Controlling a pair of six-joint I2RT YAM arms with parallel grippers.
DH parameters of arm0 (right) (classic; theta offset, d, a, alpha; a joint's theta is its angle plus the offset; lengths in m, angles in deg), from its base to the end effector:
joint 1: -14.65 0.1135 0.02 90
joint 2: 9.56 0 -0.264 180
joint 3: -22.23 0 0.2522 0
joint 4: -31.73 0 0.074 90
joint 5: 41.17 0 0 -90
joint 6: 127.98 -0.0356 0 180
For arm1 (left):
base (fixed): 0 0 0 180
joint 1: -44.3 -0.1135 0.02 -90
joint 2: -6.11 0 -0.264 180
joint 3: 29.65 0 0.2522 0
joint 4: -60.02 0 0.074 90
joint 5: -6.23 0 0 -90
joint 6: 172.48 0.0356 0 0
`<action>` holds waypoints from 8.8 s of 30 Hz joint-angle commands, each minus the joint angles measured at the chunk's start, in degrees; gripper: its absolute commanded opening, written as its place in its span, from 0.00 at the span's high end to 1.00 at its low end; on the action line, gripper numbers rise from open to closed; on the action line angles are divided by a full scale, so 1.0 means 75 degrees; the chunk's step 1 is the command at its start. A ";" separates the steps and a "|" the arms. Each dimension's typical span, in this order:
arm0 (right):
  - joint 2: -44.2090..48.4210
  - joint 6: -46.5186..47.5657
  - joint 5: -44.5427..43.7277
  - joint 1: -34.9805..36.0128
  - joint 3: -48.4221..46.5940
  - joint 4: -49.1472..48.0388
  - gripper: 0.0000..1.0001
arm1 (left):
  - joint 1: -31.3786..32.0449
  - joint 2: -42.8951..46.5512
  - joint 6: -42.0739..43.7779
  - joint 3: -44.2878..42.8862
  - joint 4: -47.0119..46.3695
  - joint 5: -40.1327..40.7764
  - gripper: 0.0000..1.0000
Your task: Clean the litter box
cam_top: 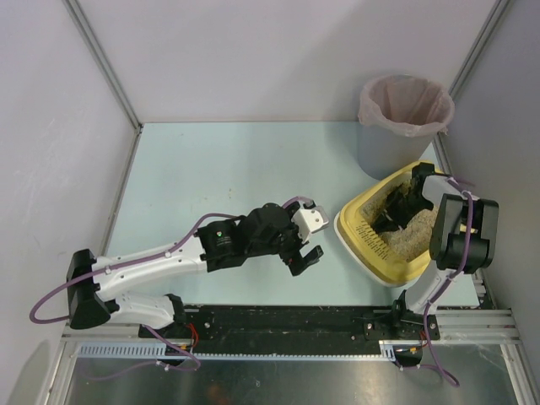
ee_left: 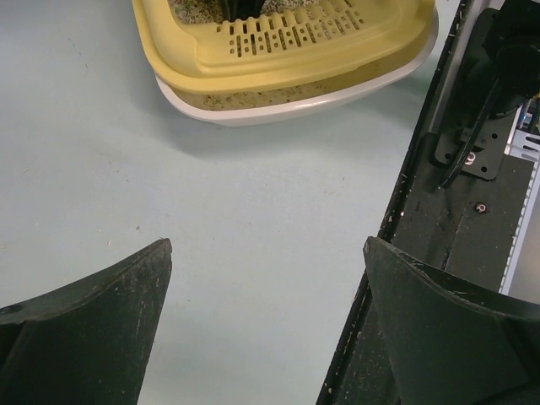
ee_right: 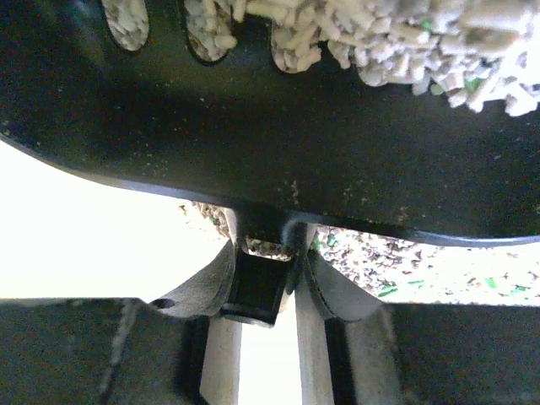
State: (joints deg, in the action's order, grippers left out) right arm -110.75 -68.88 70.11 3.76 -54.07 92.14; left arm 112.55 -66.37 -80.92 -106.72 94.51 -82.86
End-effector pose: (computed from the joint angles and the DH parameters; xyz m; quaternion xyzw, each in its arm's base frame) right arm 0.3057 -0.0457 0.1595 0.3432 0.9201 0.1887 0.0076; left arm 0.1068 -0.2663 0.3308 0.4920 0.7121 -0.2695 0.4221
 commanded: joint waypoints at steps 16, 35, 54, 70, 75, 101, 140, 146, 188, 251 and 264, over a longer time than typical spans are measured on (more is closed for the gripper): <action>0.1081 0.0357 -0.0200 -0.0246 -0.0016 0.0025 1.00 | 0.0029 -0.0319 -0.0161 -0.0756 -0.0186 -0.0741 0.01; 0.1831 0.0241 -0.0118 -0.0376 -0.0016 0.0950 1.00 | 0.0029 -0.1093 -0.0326 -0.1954 -0.0186 -0.0614 0.01; 0.2114 -0.0053 -0.0094 0.0106 0.0007 0.0811 1.00 | 0.0029 -0.0929 -0.0337 -0.1555 -0.0198 -0.0391 0.01; 0.1879 -0.0193 0.0116 -0.0094 0.0124 0.0798 1.00 | 0.0041 -0.0765 -0.0407 -0.1532 -0.0198 -0.0554 0.01; 0.2113 -0.0475 -0.0177 0.0341 0.0136 0.0752 1.00 | 0.0041 -0.0753 -0.0454 -0.1567 -0.0198 -0.0624 0.01; 0.2336 -0.0779 -0.0400 0.0168 -0.0075 0.0893 1.00 | 0.0041 -0.0753 -0.0665 -0.1555 -0.0221 -0.0941 0.01; 0.2463 -0.0885 -0.0462 0.0654 -0.0216 0.1128 1.00 | 0.0064 -0.0870 -0.0782 -0.1543 -0.0233 -0.1199 0.01; 0.2395 -0.1015 -0.0810 0.0844 -0.0239 0.1091 1.00 | 0.0064 -0.0905 -0.0818 -0.1543 -0.0233 -0.1256 0.01; 0.2127 -0.1166 0.0361 0.2285 -0.4734 0.2159 1.00 | -0.0545 -0.0542 -0.0443 -0.1449 -0.0292 -0.0555 0.00; -0.1019 -1.6016 0.2763 0.0738 -0.1962 -1.7297 1.00 | -0.0651 -0.0823 -0.0349 -0.1426 -0.0280 -0.0215 0.00; 0.1408 -0.8695 0.4874 0.0468 -0.1962 -0.9291 1.00 | -0.0767 -0.0144 -0.0290 -0.1824 -0.0280 0.0009 0.00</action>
State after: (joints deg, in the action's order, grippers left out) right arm -106.75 -148.61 102.35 7.50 -67.91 -3.61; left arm 107.48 -71.40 -84.11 -117.26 94.05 -82.62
